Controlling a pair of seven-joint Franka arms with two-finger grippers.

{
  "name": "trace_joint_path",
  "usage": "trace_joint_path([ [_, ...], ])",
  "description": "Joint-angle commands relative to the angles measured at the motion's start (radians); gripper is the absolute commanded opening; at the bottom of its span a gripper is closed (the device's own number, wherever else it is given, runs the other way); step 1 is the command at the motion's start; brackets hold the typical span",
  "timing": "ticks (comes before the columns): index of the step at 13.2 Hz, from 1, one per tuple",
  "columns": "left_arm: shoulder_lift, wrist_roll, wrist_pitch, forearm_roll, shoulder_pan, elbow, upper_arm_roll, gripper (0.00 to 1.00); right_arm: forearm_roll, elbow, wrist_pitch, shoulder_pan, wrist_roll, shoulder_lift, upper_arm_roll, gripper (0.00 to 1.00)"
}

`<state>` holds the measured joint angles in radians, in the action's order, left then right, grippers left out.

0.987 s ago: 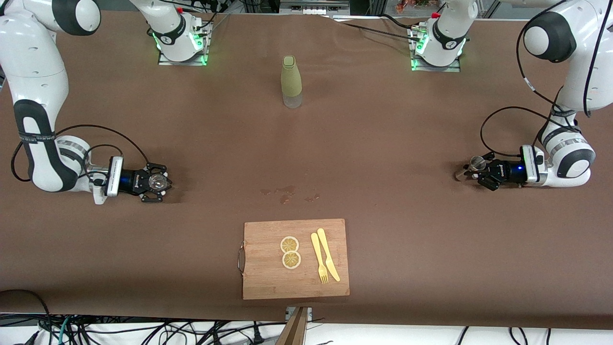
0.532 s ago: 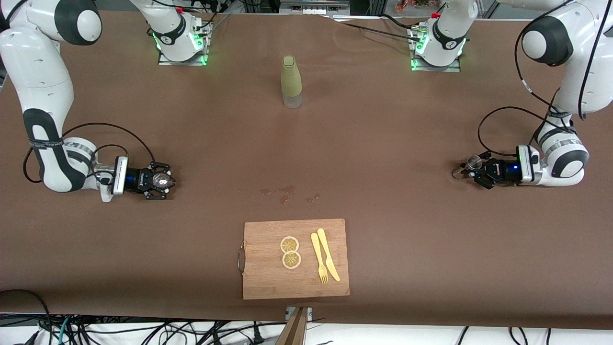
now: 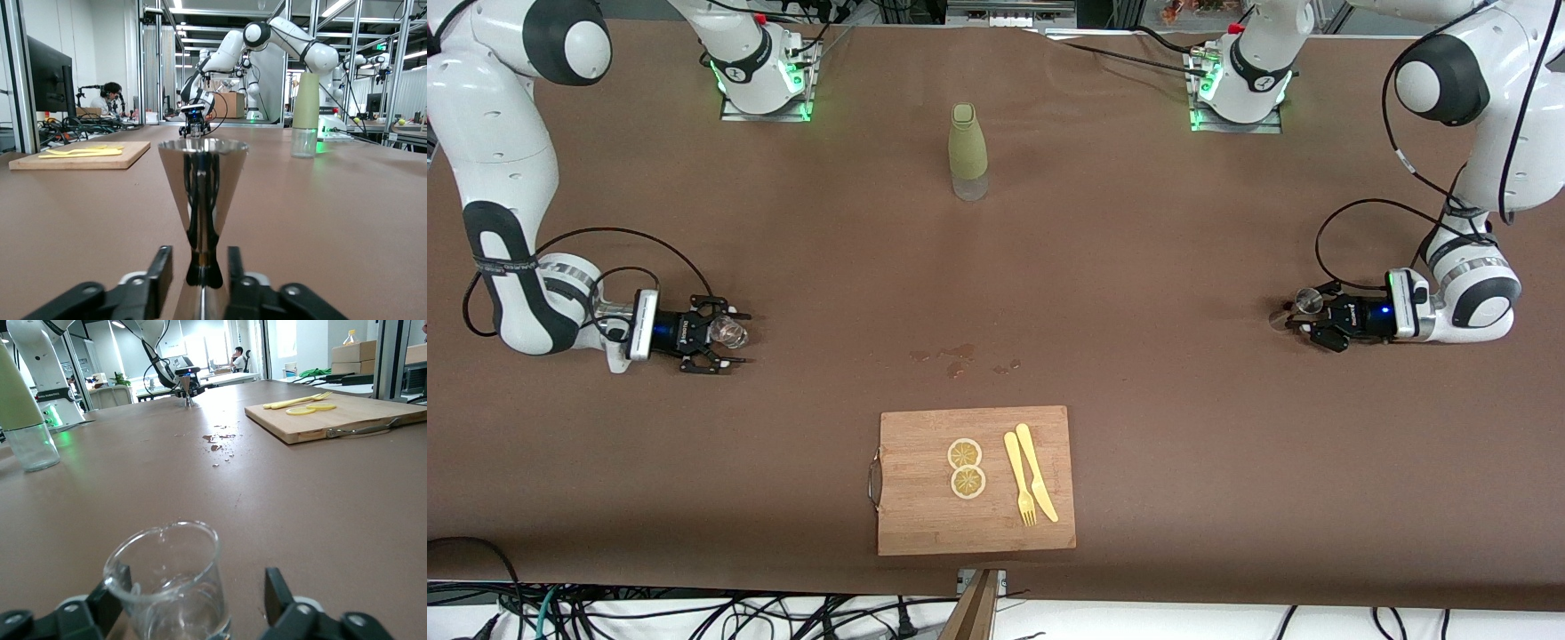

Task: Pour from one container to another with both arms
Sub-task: 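Open the right gripper off the glass while the left gripper releases the jigger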

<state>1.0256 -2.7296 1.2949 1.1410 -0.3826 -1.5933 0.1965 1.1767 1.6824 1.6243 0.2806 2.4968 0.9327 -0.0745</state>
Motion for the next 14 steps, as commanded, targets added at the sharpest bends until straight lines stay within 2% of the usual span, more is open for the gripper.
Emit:
trace_joint_path([
  [1, -0.007, -0.046, 0.021, -0.027, 0.013, 0.016, 0.011, 1.0, -0.054, -0.015, -0.04, 0.052, -0.004, 0.003, 0.015, 1.0],
  [3, -0.012, 0.086, 0.037, -0.032, 0.021, 0.071, 0.012, 1.0, -0.087, -0.017, -0.067, 0.069, -0.009, -0.005, 0.012, 1.0],
  [6, -0.051, 0.435, 0.035, -0.182, 0.022, 0.177, 0.015, 1.0, -0.159, -0.03, -0.122, 0.083, -0.076, -0.047, -0.039, 1.0],
  [8, -0.106, 0.661, 0.032, -0.249, 0.027, 0.193, 0.029, 1.0, -0.213, -0.067, -0.155, 0.083, -0.149, -0.08, -0.07, 1.0],
  [11, -0.177, 0.987, 0.027, -0.372, 0.062, 0.263, 0.034, 1.0, -0.288, -0.128, -0.195, 0.08, -0.339, -0.124, -0.079, 1.0],
  [14, -0.286, 1.342, 0.026, -0.455, 0.119, 0.268, 0.035, 1.0, -0.351, -0.138, -0.193, 0.071, -0.56, -0.202, -0.076, 1.0],
])
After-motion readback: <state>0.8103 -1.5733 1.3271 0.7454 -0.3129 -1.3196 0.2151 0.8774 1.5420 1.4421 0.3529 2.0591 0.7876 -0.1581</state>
